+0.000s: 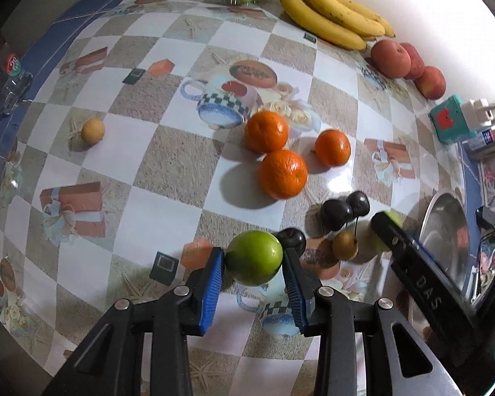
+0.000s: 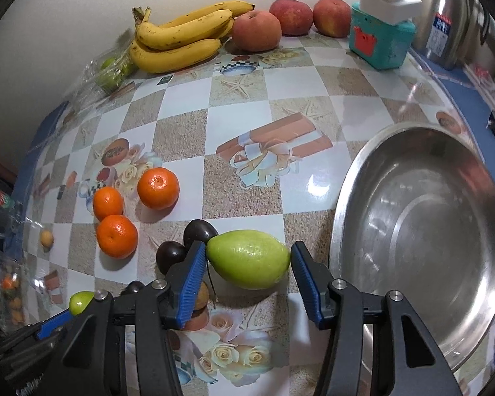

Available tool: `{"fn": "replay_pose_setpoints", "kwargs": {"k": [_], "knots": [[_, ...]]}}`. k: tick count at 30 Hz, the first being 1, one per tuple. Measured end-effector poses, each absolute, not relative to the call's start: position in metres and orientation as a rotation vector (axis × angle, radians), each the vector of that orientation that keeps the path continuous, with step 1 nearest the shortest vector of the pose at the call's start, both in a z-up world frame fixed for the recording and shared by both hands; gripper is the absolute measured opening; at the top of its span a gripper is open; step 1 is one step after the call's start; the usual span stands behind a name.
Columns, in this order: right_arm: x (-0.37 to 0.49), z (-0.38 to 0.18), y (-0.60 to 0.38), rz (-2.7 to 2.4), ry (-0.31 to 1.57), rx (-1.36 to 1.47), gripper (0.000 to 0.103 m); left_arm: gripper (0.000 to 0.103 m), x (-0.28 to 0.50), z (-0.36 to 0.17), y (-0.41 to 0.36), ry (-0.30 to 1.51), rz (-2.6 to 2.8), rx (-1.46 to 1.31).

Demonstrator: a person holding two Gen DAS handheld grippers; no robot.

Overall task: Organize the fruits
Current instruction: 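Close the left gripper on the green mango and lift it, then carry the green mango over the steel basin and release it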

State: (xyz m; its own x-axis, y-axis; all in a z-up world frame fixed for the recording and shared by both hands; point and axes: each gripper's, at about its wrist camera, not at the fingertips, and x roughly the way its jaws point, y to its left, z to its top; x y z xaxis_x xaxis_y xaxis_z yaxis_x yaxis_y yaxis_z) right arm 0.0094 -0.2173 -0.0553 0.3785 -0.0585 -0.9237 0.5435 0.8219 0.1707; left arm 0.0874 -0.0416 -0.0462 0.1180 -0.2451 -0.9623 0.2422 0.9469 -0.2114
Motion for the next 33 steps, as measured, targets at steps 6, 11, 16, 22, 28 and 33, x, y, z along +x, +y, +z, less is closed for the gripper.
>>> {"fn": "replay_pose_setpoints", "kwargs": {"k": [6, 11, 16, 22, 28, 33], "knots": [[0.007, -0.056, -0.22, -0.371, 1.113, 0.575, 0.055, 0.039, 0.101, -0.041, -0.048, 1.401, -0.348, -0.022], [0.004, -0.048, -0.222, -0.346, 1.09, 0.617, 0.055, 0.039, 0.113, -0.041, -0.061, 1.409, -0.347, -0.019], [0.001, -0.034, -0.226, -0.349, 1.053, 0.633, 0.055, 0.039, 0.124, -0.033, -0.071, 1.378, -0.332, 0.0], [-0.004, -0.027, -0.239, -0.378, 1.03, 0.651, 0.054, 0.038, 0.134, -0.027, -0.077, 1.352, -0.331, 0.002], [-0.009, -0.023, -0.249, -0.396, 1.01, 0.673, 0.054, 0.038, 0.139, -0.023, -0.075, 1.352, -0.348, -0.038], [-0.01, -0.019, -0.246, -0.394, 1.003, 0.666, 0.054, 0.038, 0.142, -0.025, -0.068, 1.377, -0.376, -0.107]]}}
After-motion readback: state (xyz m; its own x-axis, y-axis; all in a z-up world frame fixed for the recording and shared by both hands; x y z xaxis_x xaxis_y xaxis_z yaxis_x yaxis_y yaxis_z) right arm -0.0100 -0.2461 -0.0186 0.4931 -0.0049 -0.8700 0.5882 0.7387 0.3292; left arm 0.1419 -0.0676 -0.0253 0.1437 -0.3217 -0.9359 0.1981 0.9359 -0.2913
